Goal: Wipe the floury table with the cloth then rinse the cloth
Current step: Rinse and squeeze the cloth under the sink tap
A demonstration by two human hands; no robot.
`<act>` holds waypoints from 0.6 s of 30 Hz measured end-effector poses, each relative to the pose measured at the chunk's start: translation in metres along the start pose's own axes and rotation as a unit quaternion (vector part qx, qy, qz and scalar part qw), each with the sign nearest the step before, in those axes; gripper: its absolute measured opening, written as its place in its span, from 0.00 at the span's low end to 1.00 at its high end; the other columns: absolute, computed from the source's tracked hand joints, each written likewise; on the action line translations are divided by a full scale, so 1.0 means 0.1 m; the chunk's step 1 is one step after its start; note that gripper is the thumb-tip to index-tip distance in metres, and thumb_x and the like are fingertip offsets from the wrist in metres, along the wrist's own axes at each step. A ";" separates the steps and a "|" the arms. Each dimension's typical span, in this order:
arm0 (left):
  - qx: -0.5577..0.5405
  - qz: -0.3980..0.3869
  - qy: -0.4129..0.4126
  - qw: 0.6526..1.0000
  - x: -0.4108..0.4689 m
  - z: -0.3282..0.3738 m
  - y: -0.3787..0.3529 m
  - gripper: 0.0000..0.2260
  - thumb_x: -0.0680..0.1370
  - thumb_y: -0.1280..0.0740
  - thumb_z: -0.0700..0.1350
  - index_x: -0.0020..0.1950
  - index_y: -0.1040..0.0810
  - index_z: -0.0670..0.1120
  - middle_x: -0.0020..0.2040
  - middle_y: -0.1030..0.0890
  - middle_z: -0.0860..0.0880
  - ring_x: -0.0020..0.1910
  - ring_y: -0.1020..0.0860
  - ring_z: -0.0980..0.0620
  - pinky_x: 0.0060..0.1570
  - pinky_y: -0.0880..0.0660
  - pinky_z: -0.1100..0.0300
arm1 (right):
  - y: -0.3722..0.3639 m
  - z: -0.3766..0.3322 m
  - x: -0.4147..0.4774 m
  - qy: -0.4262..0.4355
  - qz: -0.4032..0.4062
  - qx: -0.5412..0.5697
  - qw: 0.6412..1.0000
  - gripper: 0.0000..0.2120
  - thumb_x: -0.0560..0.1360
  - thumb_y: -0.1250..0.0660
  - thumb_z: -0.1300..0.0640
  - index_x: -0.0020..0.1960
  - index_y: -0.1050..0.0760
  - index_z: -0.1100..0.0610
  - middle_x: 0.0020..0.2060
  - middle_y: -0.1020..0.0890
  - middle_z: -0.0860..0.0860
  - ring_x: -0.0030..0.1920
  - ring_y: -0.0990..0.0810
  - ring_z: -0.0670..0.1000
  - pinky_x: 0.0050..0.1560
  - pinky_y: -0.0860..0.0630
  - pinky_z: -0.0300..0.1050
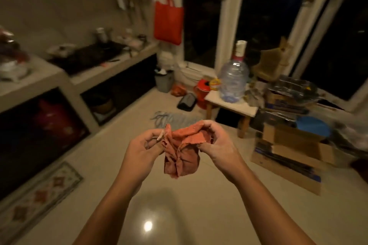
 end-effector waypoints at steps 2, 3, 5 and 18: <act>-0.004 0.056 0.011 0.998 0.19 -0.02 0.40 0.05 0.78 0.33 0.37 0.52 0.18 0.42 0.47 0.14 0.44 0.50 0.16 0.45 0.57 0.21 0.49 | -0.37 -0.01 0.46 0.005 -0.062 -0.005 0.998 0.14 0.74 0.26 0.62 0.56 0.22 0.49 0.46 0.17 0.43 0.48 0.20 0.43 0.52 0.24 0.44; -0.006 0.082 0.021 0.996 0.27 -0.04 0.60 0.05 0.79 0.33 0.37 0.52 0.18 0.41 0.47 0.14 0.43 0.49 0.16 0.45 0.56 0.20 0.50 | -0.57 -0.02 0.67 0.004 -0.091 -0.002 0.996 0.14 0.74 0.28 0.62 0.57 0.22 0.49 0.47 0.17 0.44 0.49 0.19 0.45 0.53 0.23 0.47; -0.014 0.138 0.048 0.989 0.38 -0.08 1.04 0.05 0.79 0.34 0.39 0.52 0.19 0.42 0.46 0.14 0.44 0.46 0.16 0.47 0.51 0.20 0.53 | -1.03 -0.07 1.05 0.009 -0.154 0.014 0.988 0.14 0.75 0.30 0.62 0.59 0.21 0.50 0.51 0.16 0.49 0.54 0.18 0.52 0.60 0.22 0.55; -0.072 0.451 0.105 0.883 -0.45 -0.84 3.48 0.10 0.78 0.30 0.41 0.57 0.19 0.50 0.51 0.15 0.48 0.50 0.15 0.47 0.47 0.17 0.49 | -4.64 -0.29 1.34 0.105 -0.509 -0.041 0.853 0.13 0.78 0.30 0.53 0.61 0.23 0.43 0.54 0.19 0.38 0.58 0.21 0.40 0.58 0.20 0.44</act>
Point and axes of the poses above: each hand's wrist, its own x-axis towards the middle knuckle, its own y-axis out of the back of the hand, z = x × y, the point moved 9 cm from there along x, towards the middle knuckle
